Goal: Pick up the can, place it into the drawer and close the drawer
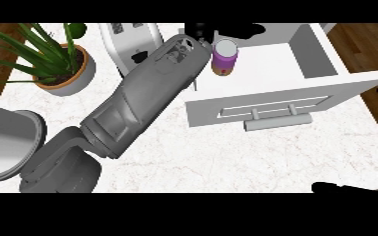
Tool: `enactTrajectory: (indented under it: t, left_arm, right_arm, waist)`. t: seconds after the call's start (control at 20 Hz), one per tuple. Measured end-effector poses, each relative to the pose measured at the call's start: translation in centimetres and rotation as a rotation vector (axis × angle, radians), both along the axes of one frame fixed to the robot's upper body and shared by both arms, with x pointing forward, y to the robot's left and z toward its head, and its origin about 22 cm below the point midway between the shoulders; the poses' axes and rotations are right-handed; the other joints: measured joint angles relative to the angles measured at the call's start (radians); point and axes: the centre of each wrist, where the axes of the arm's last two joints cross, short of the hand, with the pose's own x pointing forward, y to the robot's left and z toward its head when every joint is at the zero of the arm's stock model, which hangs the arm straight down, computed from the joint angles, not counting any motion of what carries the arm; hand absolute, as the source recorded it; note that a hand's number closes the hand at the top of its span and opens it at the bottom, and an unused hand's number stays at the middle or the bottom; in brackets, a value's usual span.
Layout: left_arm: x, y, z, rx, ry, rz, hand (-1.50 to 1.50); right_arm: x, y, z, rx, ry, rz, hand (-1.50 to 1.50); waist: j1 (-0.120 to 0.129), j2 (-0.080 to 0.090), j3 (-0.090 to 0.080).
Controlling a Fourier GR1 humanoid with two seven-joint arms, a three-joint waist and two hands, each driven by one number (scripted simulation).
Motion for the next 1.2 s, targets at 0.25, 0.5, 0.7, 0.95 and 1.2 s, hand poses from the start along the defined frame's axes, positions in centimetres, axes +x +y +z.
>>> enactTrajectory:
  t: [0.25, 0.5, 0.7, 0.95, 1.2]
  left_arm:
    - [-0.2, -0.5, 0.9, -0.056, -0.022, -0.008, -1.5]
    - [-0.4, -0.9, 1.5, -0.072, -0.045, -0.001, -1.5]
    - [-0.6, -1.3, 2.1, -0.074, -0.052, -0.005, -1.5]
    - [-0.9, -1.6, 2.2, -0.088, -0.035, -0.01, -1.5]
    - [-0.8, -0.9, 2.6, -0.087, -0.023, -0.003, -1.5]
  right_arm:
    - [0.6, 0.7, 0.7, -0.135, -0.039, -0.005, -1.5]
    - [1.5, 1.4, 1.1, -0.312, -0.053, -0.037, -1.5]
    - [2.8, 2.5, 0.1, -0.46, -0.044, -0.076, -1.5]
    - [4.9, 4.2, -2.0, -0.621, -0.007, -0.105, -1.5]
    - [6.6, 5.0, -5.2, -0.748, 0.032, -0.148, -1.5]
  waist:
    - [0.019, -0.002, 0.0]
    - [0.041, -0.008, -0.001]
    - [0.071, -0.014, -0.001]
    - [0.101, -0.021, -0.001]
    - [0.125, -0.028, -0.001]
